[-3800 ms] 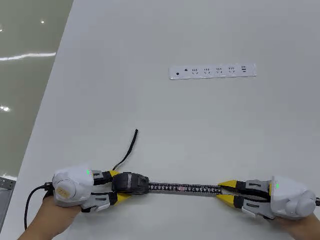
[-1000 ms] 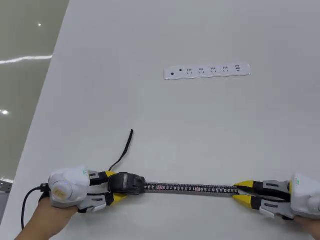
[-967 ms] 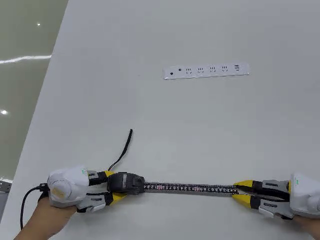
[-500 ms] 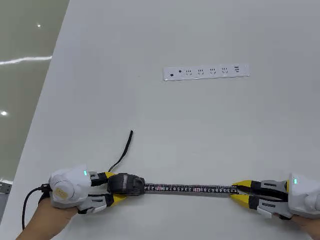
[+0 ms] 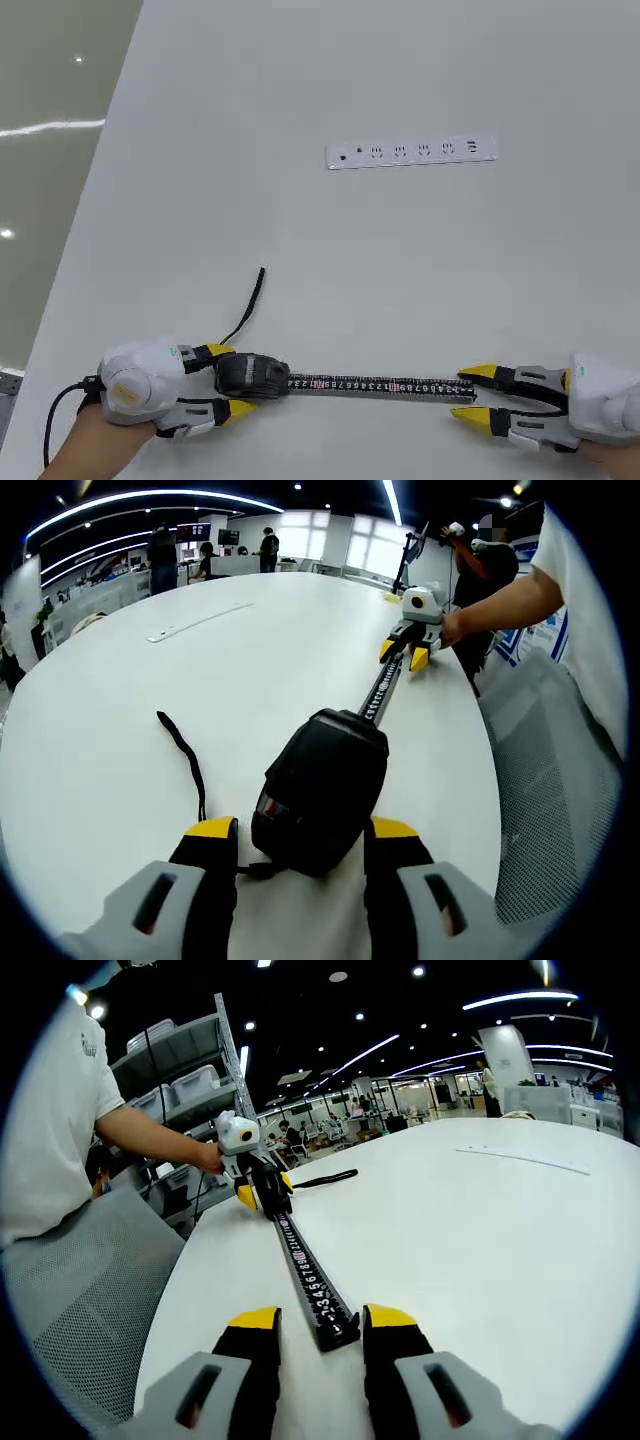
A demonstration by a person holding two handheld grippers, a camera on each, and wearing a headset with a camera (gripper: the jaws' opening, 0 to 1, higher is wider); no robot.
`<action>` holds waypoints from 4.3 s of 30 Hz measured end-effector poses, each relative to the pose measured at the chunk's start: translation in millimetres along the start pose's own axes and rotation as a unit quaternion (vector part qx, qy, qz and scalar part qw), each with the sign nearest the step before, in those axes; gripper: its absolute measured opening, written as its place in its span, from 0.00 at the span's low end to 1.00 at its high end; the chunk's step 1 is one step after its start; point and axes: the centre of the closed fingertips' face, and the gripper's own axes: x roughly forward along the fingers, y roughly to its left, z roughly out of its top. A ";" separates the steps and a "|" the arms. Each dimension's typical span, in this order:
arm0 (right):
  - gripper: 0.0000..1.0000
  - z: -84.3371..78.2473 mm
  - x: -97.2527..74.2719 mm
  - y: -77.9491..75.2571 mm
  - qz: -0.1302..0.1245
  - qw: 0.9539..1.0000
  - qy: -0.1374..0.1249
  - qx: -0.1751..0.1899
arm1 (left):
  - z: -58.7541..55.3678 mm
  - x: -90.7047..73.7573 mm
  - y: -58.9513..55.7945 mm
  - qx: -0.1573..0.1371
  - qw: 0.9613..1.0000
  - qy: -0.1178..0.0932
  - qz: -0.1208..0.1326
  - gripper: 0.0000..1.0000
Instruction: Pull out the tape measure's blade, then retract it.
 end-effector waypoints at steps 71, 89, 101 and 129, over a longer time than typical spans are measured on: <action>0.49 29.9 -33.8 28.0 -0.161 0.984 -0.052 0.049 | 10.7 -57.2 -23.1 -0.121 0.979 -0.107 0.121 0.70; 0.57 30.0 -51.5 44.3 -0.192 0.978 -0.066 0.053 | 5.4 -69.8 -43.1 -0.145 0.969 -0.128 0.151 0.76; 0.67 36.0 -67.0 60.2 -0.207 0.970 -0.104 0.070 | 7.1 -76.2 -61.2 -0.153 0.966 -0.138 0.156 0.78; 0.68 26.2 -88.9 100.1 -0.229 0.965 -0.110 0.058 | -16.7 -102.5 -97.6 -0.182 0.956 -0.153 0.171 0.77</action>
